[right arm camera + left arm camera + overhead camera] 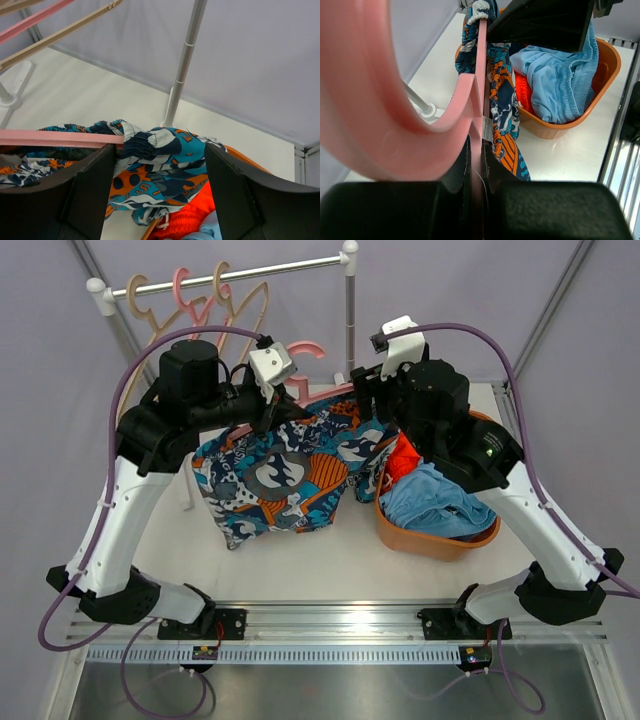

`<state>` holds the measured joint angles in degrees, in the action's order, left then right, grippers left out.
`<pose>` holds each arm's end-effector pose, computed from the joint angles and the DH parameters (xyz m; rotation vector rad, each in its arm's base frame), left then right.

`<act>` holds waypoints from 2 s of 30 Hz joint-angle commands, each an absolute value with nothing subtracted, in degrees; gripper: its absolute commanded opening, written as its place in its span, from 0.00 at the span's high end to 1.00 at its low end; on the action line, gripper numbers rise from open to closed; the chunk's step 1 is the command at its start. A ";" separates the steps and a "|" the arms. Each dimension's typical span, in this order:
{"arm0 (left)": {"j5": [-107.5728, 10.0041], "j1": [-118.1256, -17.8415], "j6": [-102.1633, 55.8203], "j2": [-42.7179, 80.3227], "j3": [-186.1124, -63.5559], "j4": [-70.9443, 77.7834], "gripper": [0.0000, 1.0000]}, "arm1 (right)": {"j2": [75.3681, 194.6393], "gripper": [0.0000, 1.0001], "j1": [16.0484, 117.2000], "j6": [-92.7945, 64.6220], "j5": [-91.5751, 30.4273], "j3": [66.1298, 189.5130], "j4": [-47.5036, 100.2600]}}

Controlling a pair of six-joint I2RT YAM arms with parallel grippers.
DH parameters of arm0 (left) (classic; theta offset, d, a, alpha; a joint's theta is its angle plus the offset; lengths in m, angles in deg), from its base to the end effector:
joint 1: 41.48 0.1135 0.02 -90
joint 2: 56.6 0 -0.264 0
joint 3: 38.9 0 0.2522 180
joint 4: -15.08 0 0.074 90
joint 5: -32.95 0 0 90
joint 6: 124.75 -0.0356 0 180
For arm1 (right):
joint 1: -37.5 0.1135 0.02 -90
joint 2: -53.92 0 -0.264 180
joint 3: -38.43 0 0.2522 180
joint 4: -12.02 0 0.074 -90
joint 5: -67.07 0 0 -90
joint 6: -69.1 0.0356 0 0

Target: Remove the shorts from the hanger

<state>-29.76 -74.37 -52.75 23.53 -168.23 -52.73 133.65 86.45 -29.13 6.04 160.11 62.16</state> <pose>0.1924 -0.1438 0.5308 1.1027 1.5552 -0.6269 0.1868 0.1882 0.5269 -0.4669 1.6312 0.0981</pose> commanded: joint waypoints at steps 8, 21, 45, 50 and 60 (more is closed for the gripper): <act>-31.73 -75.15 -44.42 18.72 -160.95 -41.40 1.00 | 139.18 0.40 86.36 -18.09 9.06 170.40 70.78; -35.86 -75.15 -43.10 18.81 -160.95 -40.08 1.00 | 138.47 0.41 86.28 -14.31 4.23 167.59 73.77; -34.28 -75.50 -43.19 19.42 -159.63 -40.52 1.00 | 141.46 0.52 85.31 -12.81 7.30 167.68 65.95; -34.28 -75.59 -43.19 19.33 -159.72 -40.61 1.00 | 141.46 0.51 84.87 -12.47 6.95 167.15 65.60; -34.01 -75.59 -43.01 18.81 -159.28 -41.93 1.00 | 141.99 1.00 82.24 -10.88 6.60 166.53 64.28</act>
<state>-35.51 -74.94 -43.68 20.39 -159.25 -44.92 142.28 83.91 -11.75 5.47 166.23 68.41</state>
